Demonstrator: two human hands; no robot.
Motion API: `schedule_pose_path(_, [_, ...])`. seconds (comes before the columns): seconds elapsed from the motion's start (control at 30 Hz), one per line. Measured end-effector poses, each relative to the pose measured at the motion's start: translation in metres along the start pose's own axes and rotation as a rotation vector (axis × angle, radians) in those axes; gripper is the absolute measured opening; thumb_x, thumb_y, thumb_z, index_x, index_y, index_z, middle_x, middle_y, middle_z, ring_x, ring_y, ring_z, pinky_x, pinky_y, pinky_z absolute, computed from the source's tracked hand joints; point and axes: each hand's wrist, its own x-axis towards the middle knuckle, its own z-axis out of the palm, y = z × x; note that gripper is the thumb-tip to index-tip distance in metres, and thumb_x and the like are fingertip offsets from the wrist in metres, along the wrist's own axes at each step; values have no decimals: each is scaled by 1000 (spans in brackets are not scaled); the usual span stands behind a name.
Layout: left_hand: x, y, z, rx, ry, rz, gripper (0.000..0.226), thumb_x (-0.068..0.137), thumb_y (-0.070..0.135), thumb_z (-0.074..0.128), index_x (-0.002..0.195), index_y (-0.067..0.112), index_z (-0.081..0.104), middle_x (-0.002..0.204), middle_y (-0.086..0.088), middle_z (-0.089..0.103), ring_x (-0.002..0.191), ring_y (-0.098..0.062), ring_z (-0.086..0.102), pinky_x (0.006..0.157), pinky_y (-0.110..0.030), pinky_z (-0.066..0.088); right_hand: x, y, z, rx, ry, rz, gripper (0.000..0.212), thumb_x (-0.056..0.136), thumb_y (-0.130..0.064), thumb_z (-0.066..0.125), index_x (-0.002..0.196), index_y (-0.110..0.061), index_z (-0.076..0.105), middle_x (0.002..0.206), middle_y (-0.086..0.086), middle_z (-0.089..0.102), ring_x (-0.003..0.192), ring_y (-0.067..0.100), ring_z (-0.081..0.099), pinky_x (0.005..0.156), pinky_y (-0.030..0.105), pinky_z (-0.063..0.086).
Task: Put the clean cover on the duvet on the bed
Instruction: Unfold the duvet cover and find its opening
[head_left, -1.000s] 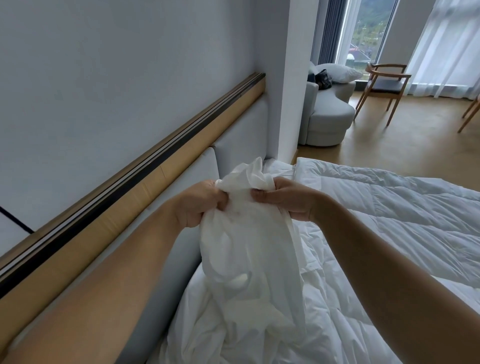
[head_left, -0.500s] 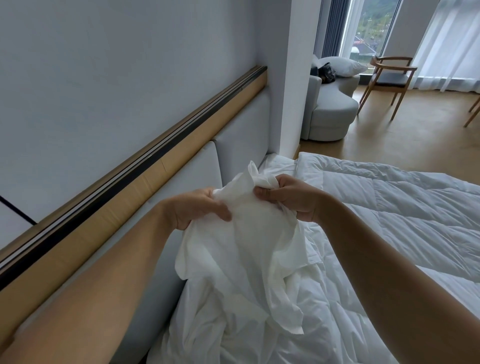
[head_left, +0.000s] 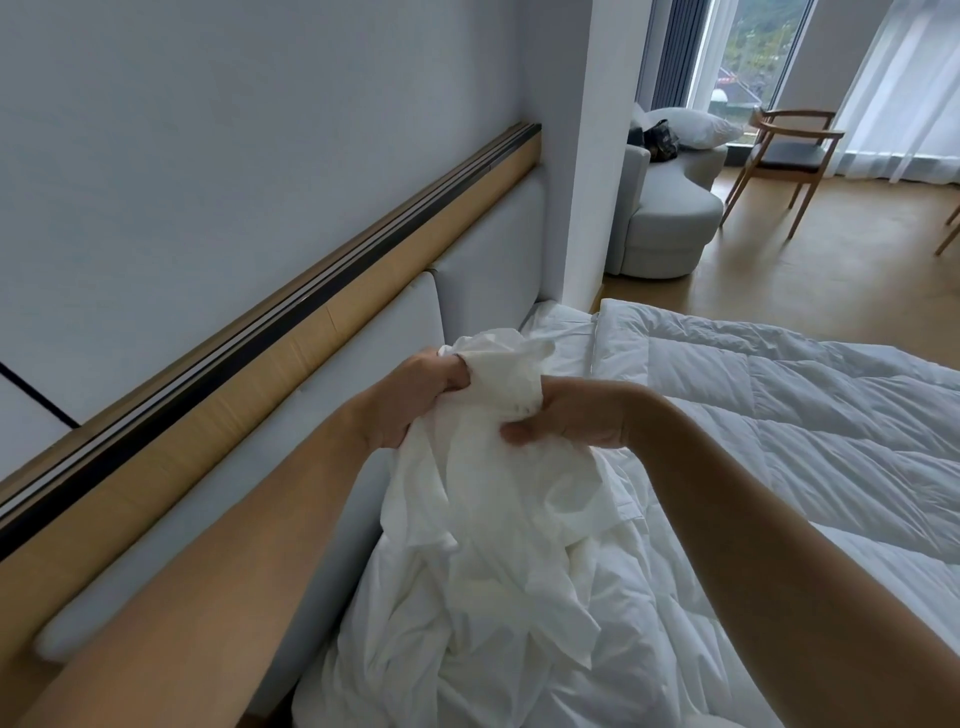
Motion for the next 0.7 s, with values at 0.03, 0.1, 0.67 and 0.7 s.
schedule_pose_path(0.03, [-2,-3,-4,-14,-64,-17,60,78,24,63,133,3,55,116,-26,65,102,-42,65,92,-60,53,0,1,-1,81,55,-52,32,96,-7,64,128,-13,62,119,9,70,112,28,67,96,44,57])
schedule_pose_path(0.1, [-8,-8,-11,13,-183,-73,68,73,24,77,135,8,56,122,-23,67,109,-42,67,90,-55,57,2,3,0,196,155,-118,20,100,-8,58,117,-13,67,105,4,74,101,22,71,88,38,60])
schedule_pose_path(0.67, [-22,-21,4,224,-313,-82,42,89,-4,71,126,15,63,115,-7,73,106,-25,72,83,-34,60,11,11,19,333,381,-140,25,98,-32,64,81,-23,81,91,5,78,81,19,76,61,31,60])
schedule_pose_path(0.7, [-21,-21,8,147,-235,-78,31,93,3,68,121,17,66,110,-7,74,100,-24,73,79,-34,61,7,12,16,362,341,-127,21,95,-33,67,81,-26,82,92,5,79,83,19,77,62,30,60])
